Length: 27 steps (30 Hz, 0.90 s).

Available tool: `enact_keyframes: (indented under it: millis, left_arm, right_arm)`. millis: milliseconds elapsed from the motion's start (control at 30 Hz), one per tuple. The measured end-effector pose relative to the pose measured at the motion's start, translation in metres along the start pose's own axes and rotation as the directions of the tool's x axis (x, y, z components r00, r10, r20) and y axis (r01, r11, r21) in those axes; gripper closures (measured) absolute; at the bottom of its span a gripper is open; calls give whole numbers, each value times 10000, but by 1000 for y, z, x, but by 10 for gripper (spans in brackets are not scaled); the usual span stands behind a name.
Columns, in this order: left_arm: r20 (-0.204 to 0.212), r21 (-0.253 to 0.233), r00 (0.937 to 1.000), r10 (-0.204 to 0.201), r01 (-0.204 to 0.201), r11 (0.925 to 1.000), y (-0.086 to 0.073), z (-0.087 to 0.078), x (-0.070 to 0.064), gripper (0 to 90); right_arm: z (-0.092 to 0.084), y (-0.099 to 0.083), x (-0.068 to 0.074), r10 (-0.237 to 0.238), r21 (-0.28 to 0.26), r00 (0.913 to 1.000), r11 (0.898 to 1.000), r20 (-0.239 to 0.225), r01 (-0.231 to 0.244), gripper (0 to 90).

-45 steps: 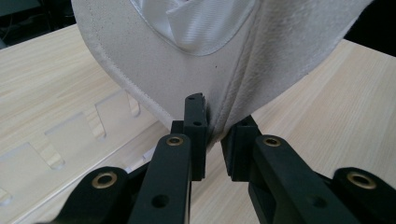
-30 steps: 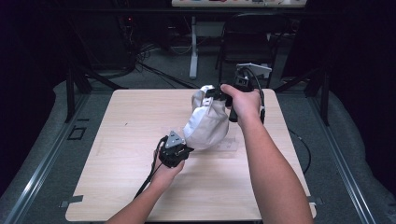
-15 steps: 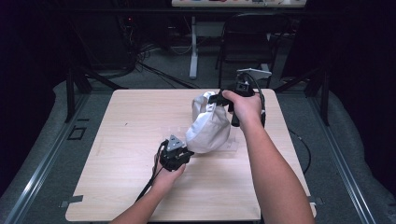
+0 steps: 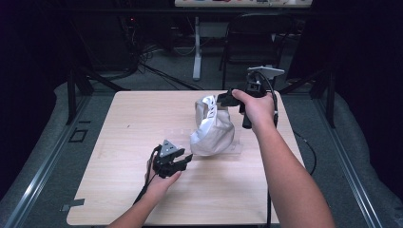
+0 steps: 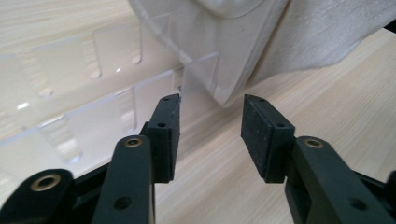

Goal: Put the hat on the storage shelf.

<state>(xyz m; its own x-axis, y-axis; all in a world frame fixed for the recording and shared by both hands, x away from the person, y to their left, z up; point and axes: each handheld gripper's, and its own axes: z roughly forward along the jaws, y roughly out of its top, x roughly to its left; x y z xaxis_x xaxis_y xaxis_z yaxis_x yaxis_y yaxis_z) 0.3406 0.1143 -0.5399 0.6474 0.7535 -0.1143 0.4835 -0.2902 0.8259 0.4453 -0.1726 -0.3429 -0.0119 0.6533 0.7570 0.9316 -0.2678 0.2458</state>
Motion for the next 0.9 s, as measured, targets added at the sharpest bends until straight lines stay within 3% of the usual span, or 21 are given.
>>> enact_keyframes:
  millis: [167,367,533,667,900]
  left_arm:
    - [-201,217,9994,291,-286,9994,-8,-19,7,526]
    - [-161,756,9994,295,-282,9967,-26,-42,19,483]
    - [-334,944,9984,462,-429,9946,-39,-51,27,466]
    - [-522,972,9982,295,-244,9950,-44,-54,38,462]
    - [-990,1157,9951,90,26,9933,-52,-51,52,460]
  right_arm:
    - [-8,-5,-1,-464,243,9988,9987,181,459,674]
    - [-14,-15,-7,-1018,444,9946,9939,220,1008,605]
    - [-18,-23,-13,-1379,435,9895,9898,438,1360,565]
    - [-21,-30,-23,-1726,419,9814,9846,844,1696,534]
    - [-24,-39,-44,-1777,270,9775,9841,1136,1758,506]
